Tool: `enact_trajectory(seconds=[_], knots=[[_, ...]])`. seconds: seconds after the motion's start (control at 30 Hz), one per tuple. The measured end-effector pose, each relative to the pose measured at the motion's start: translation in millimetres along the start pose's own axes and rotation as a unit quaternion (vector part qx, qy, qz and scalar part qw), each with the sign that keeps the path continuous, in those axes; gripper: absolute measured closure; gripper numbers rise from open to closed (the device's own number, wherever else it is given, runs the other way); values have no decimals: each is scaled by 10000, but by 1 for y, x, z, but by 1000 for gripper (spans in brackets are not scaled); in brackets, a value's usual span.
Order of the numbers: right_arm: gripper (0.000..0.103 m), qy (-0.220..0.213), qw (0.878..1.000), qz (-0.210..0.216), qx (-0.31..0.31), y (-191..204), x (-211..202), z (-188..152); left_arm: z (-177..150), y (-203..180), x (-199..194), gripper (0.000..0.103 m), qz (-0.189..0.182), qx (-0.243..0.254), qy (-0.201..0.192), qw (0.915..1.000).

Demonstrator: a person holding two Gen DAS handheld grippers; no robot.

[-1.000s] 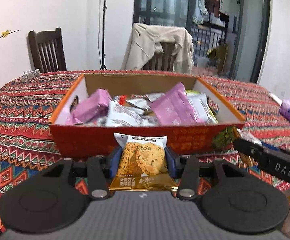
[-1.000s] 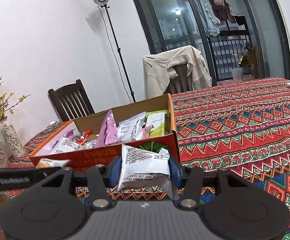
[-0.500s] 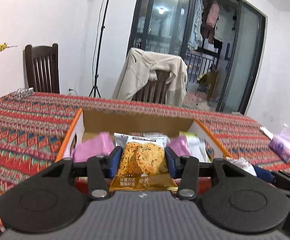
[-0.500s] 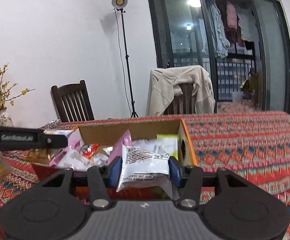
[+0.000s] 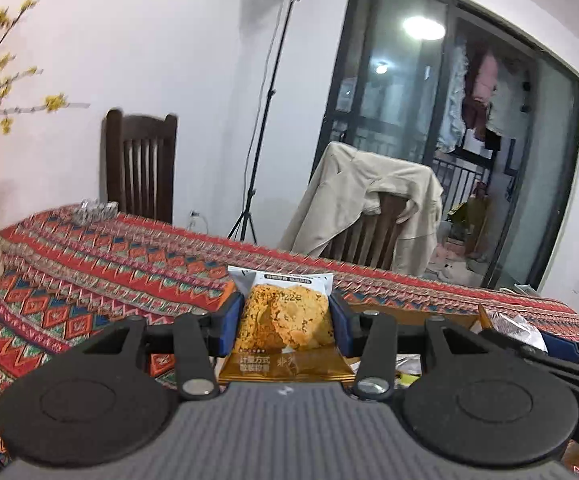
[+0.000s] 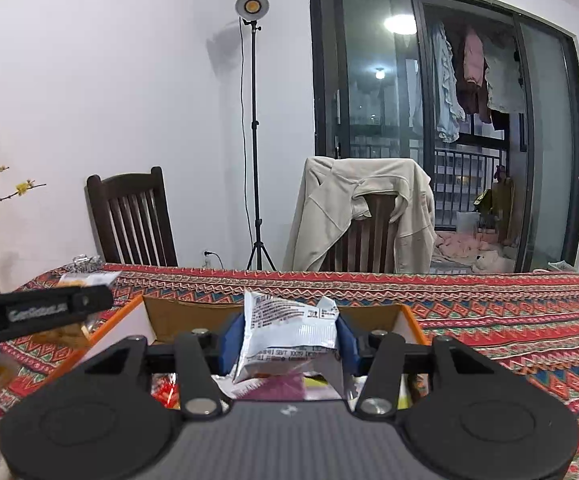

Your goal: Organize snacks

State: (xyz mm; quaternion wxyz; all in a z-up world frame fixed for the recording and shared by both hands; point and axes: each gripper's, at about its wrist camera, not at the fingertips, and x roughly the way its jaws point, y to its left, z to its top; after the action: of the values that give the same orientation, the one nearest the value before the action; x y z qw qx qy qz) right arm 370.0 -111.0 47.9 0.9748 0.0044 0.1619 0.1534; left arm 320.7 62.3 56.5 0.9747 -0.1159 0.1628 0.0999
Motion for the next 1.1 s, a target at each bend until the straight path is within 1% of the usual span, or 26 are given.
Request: enact_trajectory(seconds=[0.2,0.3,0.37,0.4,0.43,0.47,0.5,0.53,0.57,0.6,0.63,0.67,0.77,0.87,1.0,1.03,1.1], knots=[[54,-64,9999,-115,-45,5,20,-7,-5,10,13,56,83,-67,192,9998],[54,-7,9999,-154,60,-1,24,-14,-8,10,12,56,87,-45,182,9998],[51,23,9998,-145,116,-5,25,-16,-9,10,9,55,28,-56,139,9999],[44,37,9998,-142,137,-6,24,-17,-9,10,9,49,31,-67,117,9999],[39,42,9998,-114,161,-7,25,-18,-9,10,7,32,34,-91,83,9999],[39,36,9998,-92,181,-8,24,-19,-9,12,6,21,49,-148,37,9999],[39,32,9997,-84,211,-9,23,-21,-9,15,3,4,77,-258,-62,9996],[34,37,9997,-72,250,-10,24,-22,-8,17,0,0,104,-342,-158,9992],[29,56,9995,-64,293,-11,24,-22,-6,18,-4,0,143,-422,-251,9987],[15,60,9994,-55,342,-13,25,-23,-5,20,-6,0,136,-470,-273,9984],[5,47,9992,-35,388,-14,25,-23,-3,20,-6,0,113,-516,-284,9982],[2,46,9991,-15,417,-15,24,-24,-3,21,-6,0,119,-552,-298,9980],[2,97,9992,38,392,-14,21,-21,-1,18,-6,0,194,-476,-272,9983],[2,119,9992,63,386,-12,11,-19,0,18,-11,0,176,-534,-348,9978],[1,186,9993,19,317,-13,-13,-22,4,16,-27,0,133,-551,-518,9971],[1,215,9993,12,317,-15,-21,-23,7,13,-33,0,68,-516,-492,9974],[1,239,9993,23,298,-18,-38,-25,12,5,-46,0,73,-383,-625,9973]])
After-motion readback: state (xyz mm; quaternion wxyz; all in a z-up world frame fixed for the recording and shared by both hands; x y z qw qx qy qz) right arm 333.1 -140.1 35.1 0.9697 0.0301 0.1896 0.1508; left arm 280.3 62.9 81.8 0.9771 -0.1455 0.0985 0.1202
